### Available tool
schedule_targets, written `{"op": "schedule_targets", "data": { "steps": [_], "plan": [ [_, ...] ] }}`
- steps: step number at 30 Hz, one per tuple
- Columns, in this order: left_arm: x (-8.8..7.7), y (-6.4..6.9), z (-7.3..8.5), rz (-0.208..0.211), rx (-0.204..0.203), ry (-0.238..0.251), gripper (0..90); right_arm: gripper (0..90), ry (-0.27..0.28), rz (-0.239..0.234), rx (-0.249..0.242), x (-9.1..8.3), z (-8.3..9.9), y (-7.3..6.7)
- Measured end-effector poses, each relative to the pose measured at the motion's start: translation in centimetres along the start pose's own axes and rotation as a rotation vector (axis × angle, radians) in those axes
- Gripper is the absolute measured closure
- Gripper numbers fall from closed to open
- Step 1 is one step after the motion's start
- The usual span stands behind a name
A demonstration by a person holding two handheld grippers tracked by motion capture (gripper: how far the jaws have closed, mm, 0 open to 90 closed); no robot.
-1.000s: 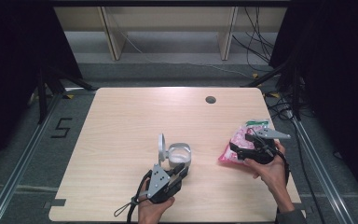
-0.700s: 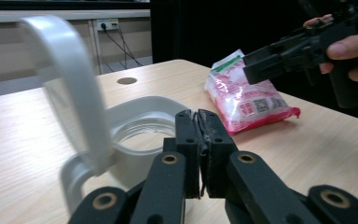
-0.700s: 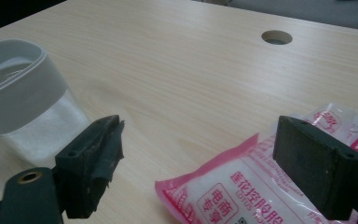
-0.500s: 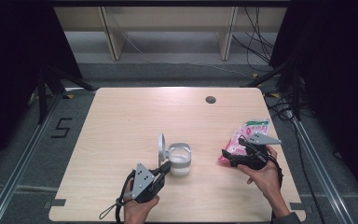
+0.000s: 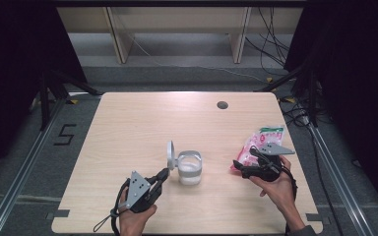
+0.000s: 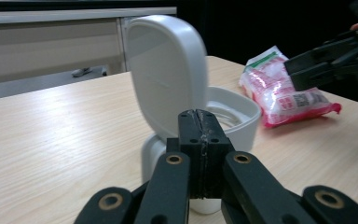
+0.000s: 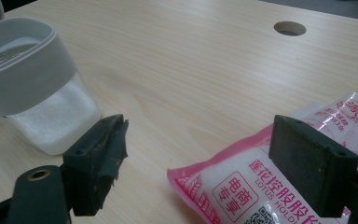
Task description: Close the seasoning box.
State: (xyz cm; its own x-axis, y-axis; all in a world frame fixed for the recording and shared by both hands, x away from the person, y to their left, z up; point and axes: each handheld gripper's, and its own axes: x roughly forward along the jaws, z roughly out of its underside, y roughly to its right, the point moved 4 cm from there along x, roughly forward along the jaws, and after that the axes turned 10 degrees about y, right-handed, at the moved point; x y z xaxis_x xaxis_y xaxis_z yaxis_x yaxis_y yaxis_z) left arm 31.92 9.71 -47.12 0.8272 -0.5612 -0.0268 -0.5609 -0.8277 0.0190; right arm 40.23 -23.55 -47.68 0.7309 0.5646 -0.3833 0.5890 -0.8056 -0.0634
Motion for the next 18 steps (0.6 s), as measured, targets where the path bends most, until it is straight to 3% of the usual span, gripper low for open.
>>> {"op": "schedule_targets", "data": {
  "steps": [1, 6, 18],
  "plan": [
    [0.0, -0.2, 0.0, -0.008, -0.005, 0.003, 89.3, 19.8, -0.002, 0.010, 0.030, 0.0, 0.1, -0.3],
    [0.5, -1.1, -0.3, -0.021, 0.000, -0.001, 89.3, 20.1, -0.004, -0.005, -0.008, 0.0, 0.1, -0.4],
    [1.5, -2.2, -0.4, -0.033, -0.016, -0.001, 89.3, 20.6, -0.011, -0.021, 0.002, 0.2, 0.5, -1.5]
  ]
}}
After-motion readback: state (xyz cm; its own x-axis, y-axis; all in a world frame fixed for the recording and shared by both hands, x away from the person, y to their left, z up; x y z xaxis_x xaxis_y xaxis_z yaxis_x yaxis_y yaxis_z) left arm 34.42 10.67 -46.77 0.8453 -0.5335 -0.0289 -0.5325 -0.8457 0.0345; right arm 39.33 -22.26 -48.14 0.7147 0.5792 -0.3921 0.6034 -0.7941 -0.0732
